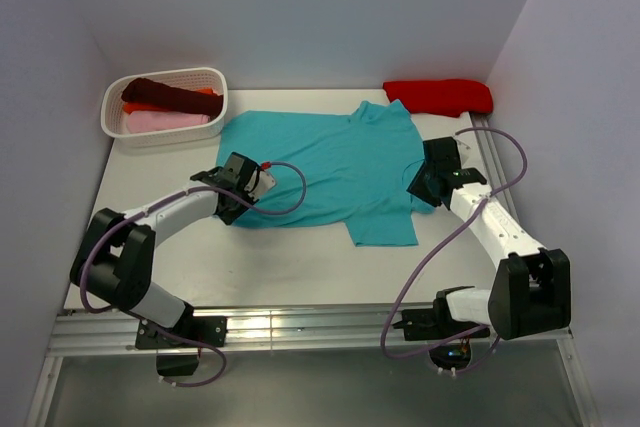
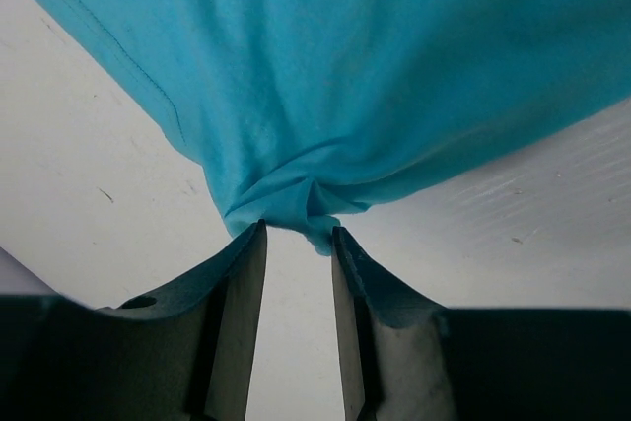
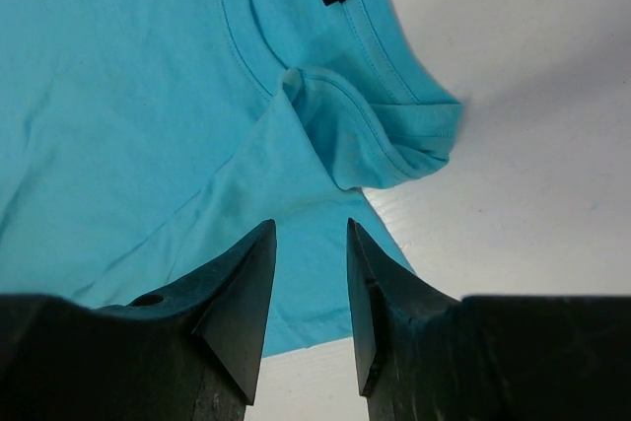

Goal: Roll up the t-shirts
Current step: Flatten the tshirt

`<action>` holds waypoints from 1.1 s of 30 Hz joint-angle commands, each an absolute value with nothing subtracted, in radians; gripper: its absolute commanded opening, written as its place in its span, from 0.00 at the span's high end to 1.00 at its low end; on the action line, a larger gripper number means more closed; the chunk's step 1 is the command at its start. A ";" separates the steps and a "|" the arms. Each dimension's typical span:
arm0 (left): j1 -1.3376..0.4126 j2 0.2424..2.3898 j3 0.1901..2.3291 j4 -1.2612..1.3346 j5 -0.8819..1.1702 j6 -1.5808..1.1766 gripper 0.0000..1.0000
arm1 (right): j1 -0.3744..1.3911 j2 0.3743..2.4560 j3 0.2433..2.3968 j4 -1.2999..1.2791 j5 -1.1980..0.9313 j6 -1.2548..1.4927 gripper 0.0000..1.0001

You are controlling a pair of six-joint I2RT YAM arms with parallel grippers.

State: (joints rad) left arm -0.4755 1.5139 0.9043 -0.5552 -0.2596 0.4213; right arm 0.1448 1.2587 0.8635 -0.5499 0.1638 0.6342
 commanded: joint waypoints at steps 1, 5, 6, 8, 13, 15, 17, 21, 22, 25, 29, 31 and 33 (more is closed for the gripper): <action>-0.491 1.513 0.891 -0.526 -0.299 0.393 0.62 | 0.153 1.238 0.862 -0.532 0.173 0.634 0.58; -0.525 1.486 0.888 -0.538 -0.302 0.380 0.63 | 0.155 1.235 0.857 -0.537 0.179 0.629 0.58; -0.529 1.488 0.888 -0.545 -0.304 0.379 0.63 | 0.155 1.235 0.851 -0.535 0.178 0.630 0.58; -0.535 1.493 0.888 -0.548 -0.305 0.376 0.65 | 0.155 1.233 0.845 -0.528 0.172 0.632 0.58; -0.541 1.505 0.868 -0.532 -0.314 0.371 0.69 | 0.155 1.232 0.822 -0.518 0.170 0.634 0.58; -0.541 1.511 0.864 -0.532 -0.313 0.367 0.70 | 0.155 1.235 0.818 -0.518 0.170 0.629 0.58; -0.543 1.506 0.861 -0.532 -0.321 0.364 0.69 | 0.155 1.235 0.815 -0.520 0.170 0.626 0.58; -0.545 1.500 0.848 -0.526 -0.325 0.364 0.69 | 0.156 1.230 0.804 -0.518 0.166 0.620 0.57; -0.545 1.502 0.847 -0.528 -0.324 0.365 0.70 | 0.155 1.232 0.802 -0.518 0.164 0.620 0.57; -0.545 1.509 0.842 -0.519 -0.330 0.362 0.76 | 0.156 1.232 0.793 -0.515 0.155 0.617 0.57; -0.545 1.517 0.841 -0.514 -0.340 0.362 0.87 | 0.164 1.230 0.775 -0.517 0.150 0.615 0.56; -0.545 1.514 0.839 -0.514 -0.342 0.362 0.93 | 0.178 1.236 0.770 -0.525 0.153 0.617 0.56; -0.545 1.508 0.836 -0.515 -0.345 0.364 0.96 | 0.195 1.236 0.764 -0.529 0.161 0.620 0.55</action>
State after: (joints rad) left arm -0.5385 1.5158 0.8452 -0.5343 -0.3225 0.3752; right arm 0.1696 1.2572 0.7753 -0.5362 0.1528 0.6300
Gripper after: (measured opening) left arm 0.056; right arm 0.448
